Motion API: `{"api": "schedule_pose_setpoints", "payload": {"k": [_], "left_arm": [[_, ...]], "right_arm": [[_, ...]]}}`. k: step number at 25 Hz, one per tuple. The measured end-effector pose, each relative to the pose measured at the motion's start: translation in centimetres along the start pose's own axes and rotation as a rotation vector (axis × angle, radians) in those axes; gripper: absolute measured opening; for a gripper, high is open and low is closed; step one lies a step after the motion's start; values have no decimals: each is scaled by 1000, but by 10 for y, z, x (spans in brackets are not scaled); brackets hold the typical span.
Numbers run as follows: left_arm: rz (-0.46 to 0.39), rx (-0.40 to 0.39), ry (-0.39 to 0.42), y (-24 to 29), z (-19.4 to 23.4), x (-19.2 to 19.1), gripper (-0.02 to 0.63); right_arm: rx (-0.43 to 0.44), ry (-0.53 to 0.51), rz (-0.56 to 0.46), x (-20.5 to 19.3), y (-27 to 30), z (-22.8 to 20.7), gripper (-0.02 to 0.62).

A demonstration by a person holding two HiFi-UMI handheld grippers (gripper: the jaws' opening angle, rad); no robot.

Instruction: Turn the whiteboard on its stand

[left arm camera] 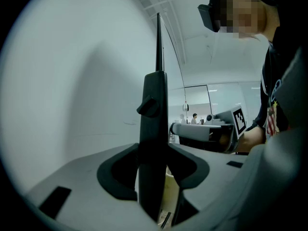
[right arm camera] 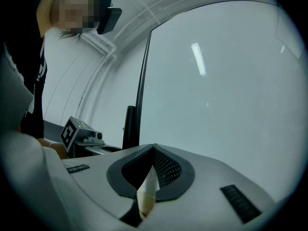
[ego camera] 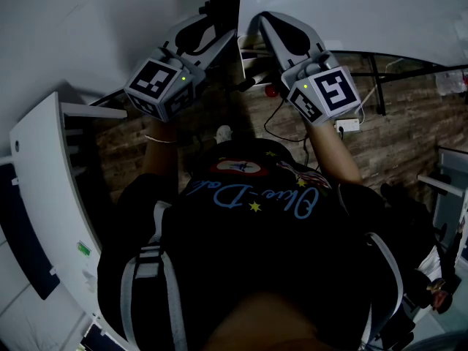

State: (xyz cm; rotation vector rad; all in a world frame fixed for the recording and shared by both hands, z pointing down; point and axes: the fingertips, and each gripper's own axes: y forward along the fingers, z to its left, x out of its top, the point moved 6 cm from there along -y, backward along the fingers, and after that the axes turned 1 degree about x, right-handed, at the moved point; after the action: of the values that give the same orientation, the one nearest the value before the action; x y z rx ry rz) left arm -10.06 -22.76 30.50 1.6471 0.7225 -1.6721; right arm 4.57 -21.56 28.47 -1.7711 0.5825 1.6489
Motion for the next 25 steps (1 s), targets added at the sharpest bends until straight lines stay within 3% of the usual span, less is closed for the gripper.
{"api": "schedule_pose_setpoints", "payload": {"k": [25], "left_arm": [[-1, 10, -8, -1, -2, 3, 172]], "right_arm": [[24, -3, 0, 3, -1, 0, 26]]}}
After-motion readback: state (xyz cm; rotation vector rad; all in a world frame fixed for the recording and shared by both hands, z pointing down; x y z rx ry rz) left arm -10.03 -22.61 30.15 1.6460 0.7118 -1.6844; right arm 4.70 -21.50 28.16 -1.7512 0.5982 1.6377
